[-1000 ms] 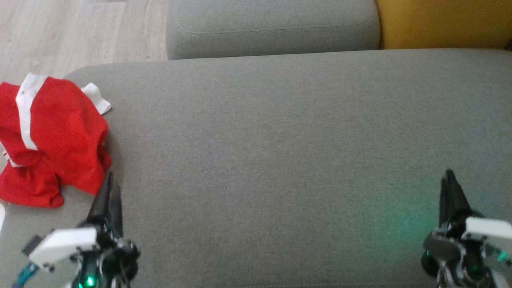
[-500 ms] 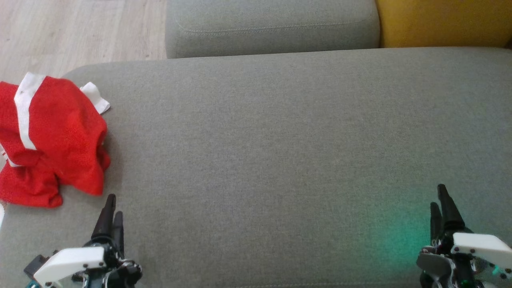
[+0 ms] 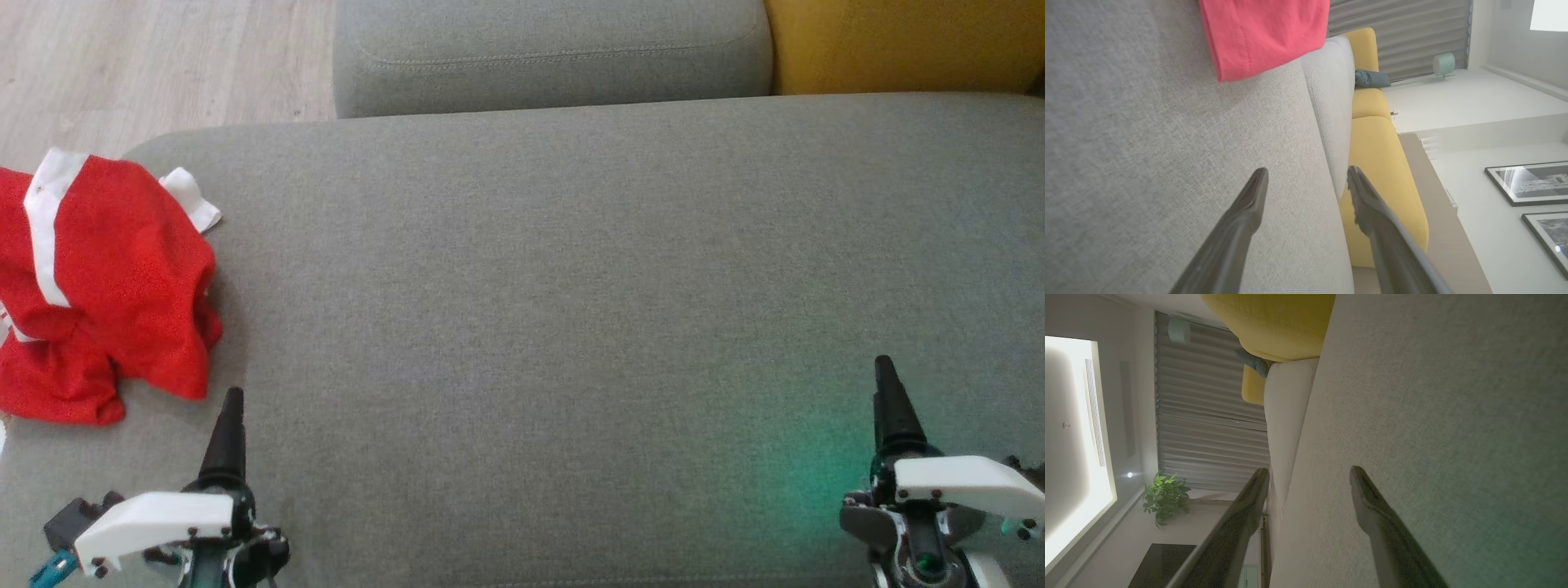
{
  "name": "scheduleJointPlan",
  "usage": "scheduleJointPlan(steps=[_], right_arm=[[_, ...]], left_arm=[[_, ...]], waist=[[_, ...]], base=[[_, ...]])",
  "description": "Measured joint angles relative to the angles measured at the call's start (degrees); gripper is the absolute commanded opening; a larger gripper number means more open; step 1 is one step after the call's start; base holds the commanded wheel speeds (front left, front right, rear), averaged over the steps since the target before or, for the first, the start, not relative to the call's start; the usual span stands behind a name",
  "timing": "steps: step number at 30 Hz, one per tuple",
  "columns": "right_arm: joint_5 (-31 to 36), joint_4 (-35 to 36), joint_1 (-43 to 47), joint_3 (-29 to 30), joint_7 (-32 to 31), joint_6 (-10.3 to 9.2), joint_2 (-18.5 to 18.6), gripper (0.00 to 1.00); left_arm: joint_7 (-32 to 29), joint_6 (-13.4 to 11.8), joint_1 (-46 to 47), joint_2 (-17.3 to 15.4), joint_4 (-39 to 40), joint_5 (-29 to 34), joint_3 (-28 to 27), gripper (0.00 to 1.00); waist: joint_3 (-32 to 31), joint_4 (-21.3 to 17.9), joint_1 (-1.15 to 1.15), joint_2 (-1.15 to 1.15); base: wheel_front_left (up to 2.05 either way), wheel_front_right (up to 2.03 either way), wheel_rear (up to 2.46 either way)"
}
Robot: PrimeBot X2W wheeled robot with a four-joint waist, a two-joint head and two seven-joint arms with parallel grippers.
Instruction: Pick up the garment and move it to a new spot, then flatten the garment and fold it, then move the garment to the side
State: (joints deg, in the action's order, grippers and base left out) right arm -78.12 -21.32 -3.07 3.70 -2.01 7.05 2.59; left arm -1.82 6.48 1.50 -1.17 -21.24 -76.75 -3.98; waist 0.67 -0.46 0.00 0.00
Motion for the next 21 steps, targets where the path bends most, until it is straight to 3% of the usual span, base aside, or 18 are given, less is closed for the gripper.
scheduleJointPlan(steps=[21], right_arm=[[17.4, -3.4, -2.5, -3.3, 3.5, 0.0, 0.1, 1.0]], left_arm=[[3.5, -3.0, 0.4, -0.1, 0.3, 18.2, 2.7, 1.0]], waist=[[0.4, -0.6, 0.0, 0.0]], base=[[0.0, 0.0, 0.0]])
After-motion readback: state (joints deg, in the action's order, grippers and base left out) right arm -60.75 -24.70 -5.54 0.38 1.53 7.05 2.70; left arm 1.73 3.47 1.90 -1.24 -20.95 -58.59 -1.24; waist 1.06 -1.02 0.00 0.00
